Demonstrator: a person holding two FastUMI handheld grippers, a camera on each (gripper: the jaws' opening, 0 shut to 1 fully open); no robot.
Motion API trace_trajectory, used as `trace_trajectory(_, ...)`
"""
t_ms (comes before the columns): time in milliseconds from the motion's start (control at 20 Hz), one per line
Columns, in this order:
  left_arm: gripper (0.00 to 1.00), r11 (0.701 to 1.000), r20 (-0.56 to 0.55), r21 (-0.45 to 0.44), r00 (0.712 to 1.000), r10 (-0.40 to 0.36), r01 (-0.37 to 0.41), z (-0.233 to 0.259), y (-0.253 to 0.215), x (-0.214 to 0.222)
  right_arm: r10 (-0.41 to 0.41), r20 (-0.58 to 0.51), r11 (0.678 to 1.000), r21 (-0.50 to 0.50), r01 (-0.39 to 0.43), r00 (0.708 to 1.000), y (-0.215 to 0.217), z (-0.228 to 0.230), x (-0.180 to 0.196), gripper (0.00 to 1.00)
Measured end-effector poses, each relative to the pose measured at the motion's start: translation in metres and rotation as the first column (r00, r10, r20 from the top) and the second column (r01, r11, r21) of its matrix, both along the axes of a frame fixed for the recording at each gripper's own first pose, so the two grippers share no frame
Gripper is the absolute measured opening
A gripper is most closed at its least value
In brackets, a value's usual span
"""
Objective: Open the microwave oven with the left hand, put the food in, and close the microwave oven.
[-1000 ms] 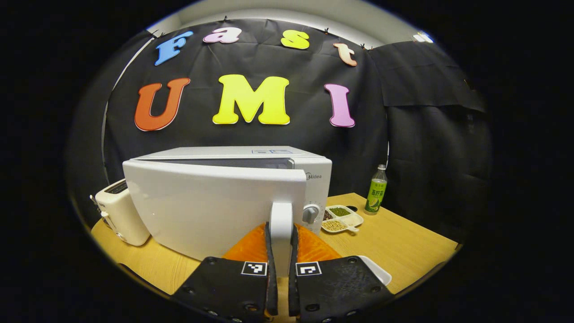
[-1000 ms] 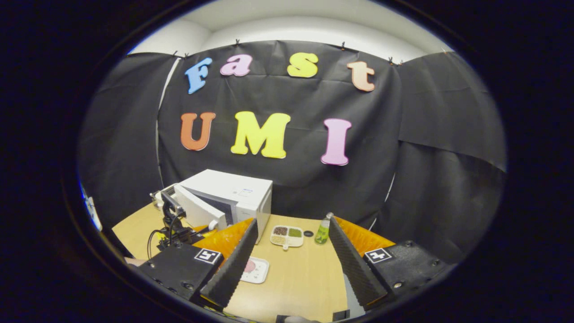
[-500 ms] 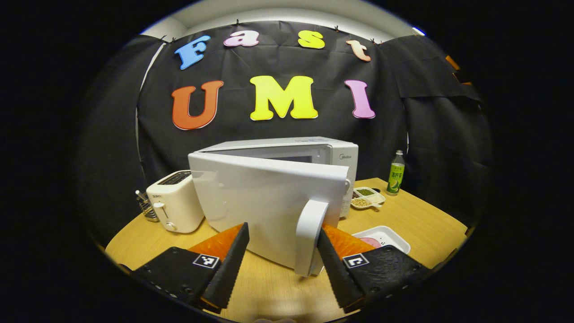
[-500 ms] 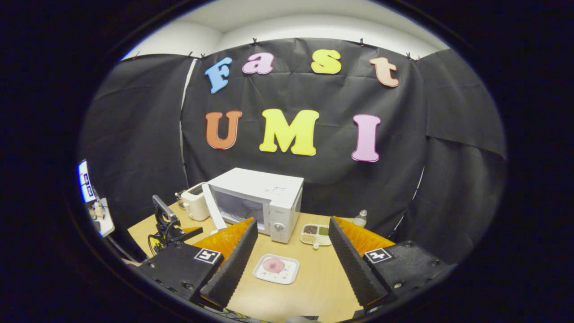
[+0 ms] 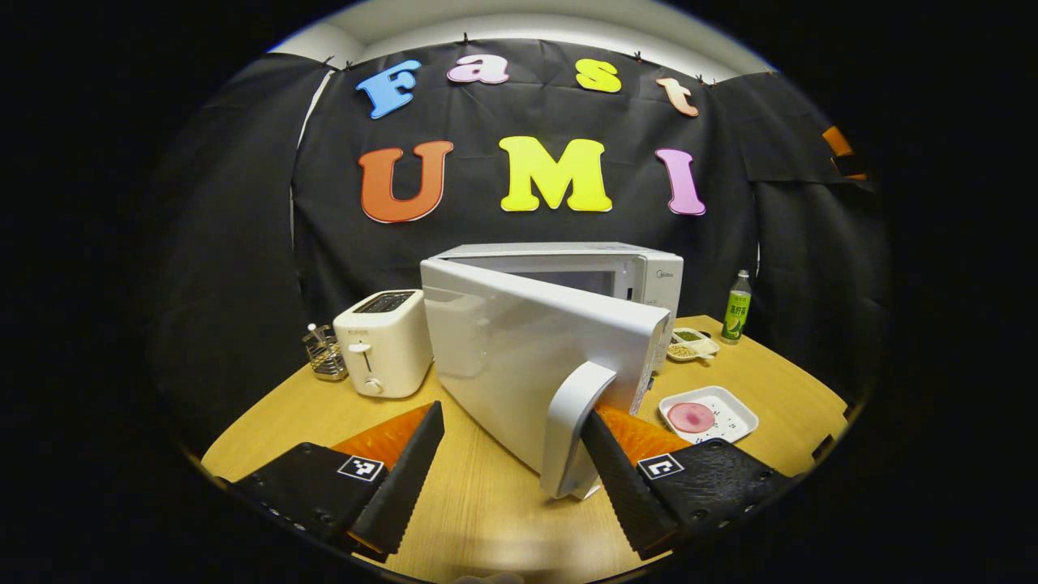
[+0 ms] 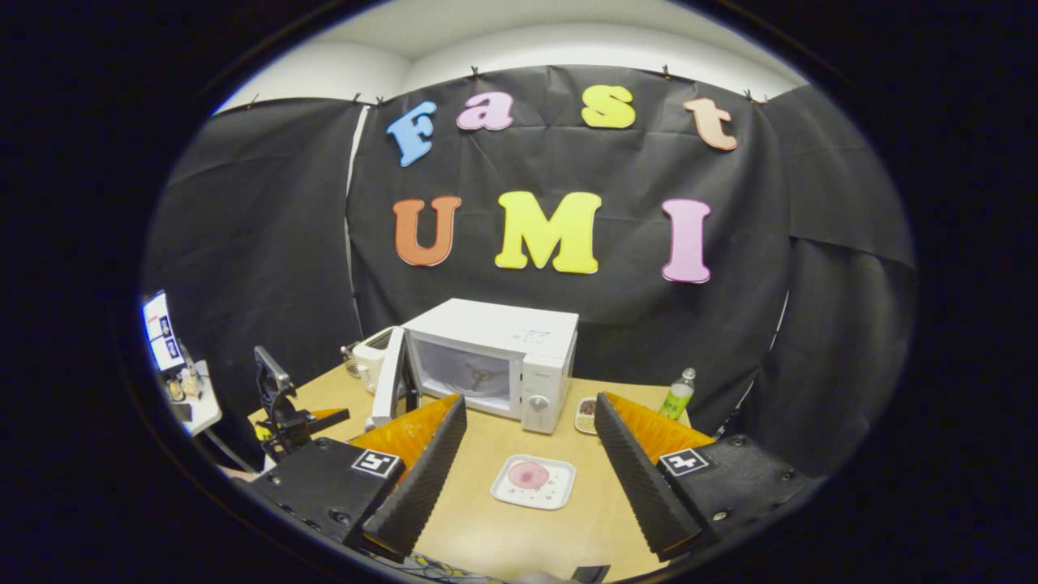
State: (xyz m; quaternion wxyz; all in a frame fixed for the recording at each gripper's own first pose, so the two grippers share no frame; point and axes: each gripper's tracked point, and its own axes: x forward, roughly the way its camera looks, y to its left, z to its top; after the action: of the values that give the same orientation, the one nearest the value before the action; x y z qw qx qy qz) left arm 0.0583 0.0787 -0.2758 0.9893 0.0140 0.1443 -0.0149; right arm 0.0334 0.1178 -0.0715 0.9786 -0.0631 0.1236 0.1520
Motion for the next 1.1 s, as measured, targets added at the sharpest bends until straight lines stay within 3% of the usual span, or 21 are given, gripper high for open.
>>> trace_trajectory(50, 0.98, 1.000, -0.004, 0.008, 1.000, 0.017, -0.017, 0.000, 0.012, -0.007, 0.010, -0.009, 1.000, -0.001, -0.010, 1.000, 0.007, -0.005, -0.002, 0.92)
trace_trajectory(100, 0.98, 0.999, -0.006, 0.017, 0.999, 0.036, -0.036, 0.001, 0.025, -0.013, 0.019, -0.017, 1.000, 0.002, -0.019, 1.000, 0.013, -0.010, -0.005, 1.00)
trace_trajectory(150, 0.98, 0.998, -0.007, 0.024, 0.999, 0.054, -0.054, 0.002, 0.036, -0.019, 0.027, -0.027, 1.000, 0.005, -0.027, 0.999, 0.017, -0.015, -0.007, 1.00)
trace_trajectory(200, 0.98, 0.997, -0.009, 0.028, 0.997, 0.071, -0.071, 0.003, 0.047, -0.026, 0.036, -0.032, 0.999, 0.009, -0.036, 0.999, 0.022, -0.017, -0.009, 0.93)
trace_trajectory(250, 0.97, 0.995, -0.012, 0.033, 0.996, 0.093, -0.093, 0.002, 0.061, -0.031, 0.044, -0.035, 0.999, 0.009, -0.044, 0.998, 0.026, -0.020, -0.009, 1.00)
trace_trajectory(300, 0.97, 0.993, -0.023, 0.036, 0.993, 0.117, -0.117, 0.001, 0.074, -0.039, 0.053, -0.045, 0.999, 0.005, -0.052, 0.998, 0.030, -0.025, -0.009, 0.93)
trace_trajectory(350, 0.98, 0.989, -0.026, 0.040, 0.989, 0.144, -0.143, 0.001, 0.086, -0.048, 0.061, -0.051, 0.998, 0.004, -0.060, 0.997, 0.033, -0.028, -0.009, 0.93)
trace_trajectory(400, 0.98, 0.986, -0.026, 0.044, 0.986, 0.164, -0.163, 0.002, 0.096, -0.058, 0.067, -0.052, 0.998, 0.010, -0.067, 0.996, 0.035, -0.030, -0.007, 1.00)
trace_trajectory(550, 0.98, 0.980, -0.045, 0.050, 0.980, 0.196, -0.194, -0.006, 0.113, -0.083, 0.059, -0.031, 0.995, 0.079, -0.057, 0.998, 0.036, -0.035, 0.007, 1.00)
trace_trajectory(600, 0.98, 0.977, -0.058, 0.056, 0.977, 0.207, -0.204, -0.009, 0.116, -0.091, 0.054, -0.056, 0.995, 0.092, -0.049, 0.997, 0.033, -0.041, 0.011, 0.92)
trace_trajectory(800, 0.98, 0.979, -0.056, 0.037, 0.978, 0.203, -0.201, 0.000, 0.098, -0.115, 0.013, -0.136, 0.995, 0.095, 0.000, 0.991, 0.008, -0.085, 0.037, 0.92)
trace_trajectory(850, 0.98, 0.981, -0.051, 0.034, 0.980, 0.193, -0.191, 0.005, 0.089, -0.119, 0.004, -0.158, 0.996, 0.088, 0.010, 0.987, 0.001, -0.097, 0.044, 1.00)
trace_trajectory(900, 0.98, 0.983, -0.041, 0.029, 0.982, 0.182, -0.181, 0.013, 0.080, -0.122, -0.008, -0.185, 0.997, 0.077, 0.023, 0.983, -0.007, -0.111, 0.052, 0.92)
trace_trajectory(950, 0.98, 0.986, -0.029, 0.018, 0.985, 0.169, -0.169, 0.020, 0.069, -0.123, -0.017, -0.211, 0.997, 0.072, 0.033, 0.977, -0.015, -0.126, 0.059, 0.92)
trace_trajectory(1000, 0.98, 0.988, -0.013, 0.012, 0.988, 0.154, -0.154, 0.029, 0.055, -0.123, -0.027, -0.244, 0.996, 0.070, 0.046, 0.969, -0.023, -0.141, 0.067, 1.00)
trace_trajectory(1050, 0.98, 0.990, 0.000, 0.014, 0.990, 0.142, -0.142, 0.038, 0.043, -0.124, -0.031, -0.276, 0.996, 0.072, 0.053, 0.961, -0.028, -0.157, 0.075, 0.92)
trace_trajectory(1100, 0.98, 0.990, 0.016, 0.022, 0.990, 0.137, -0.137, 0.047, 0.033, -0.122, -0.033, -0.309, 0.995, 0.074, 0.059, 0.950, -0.031, -0.173, 0.082, 0.97)
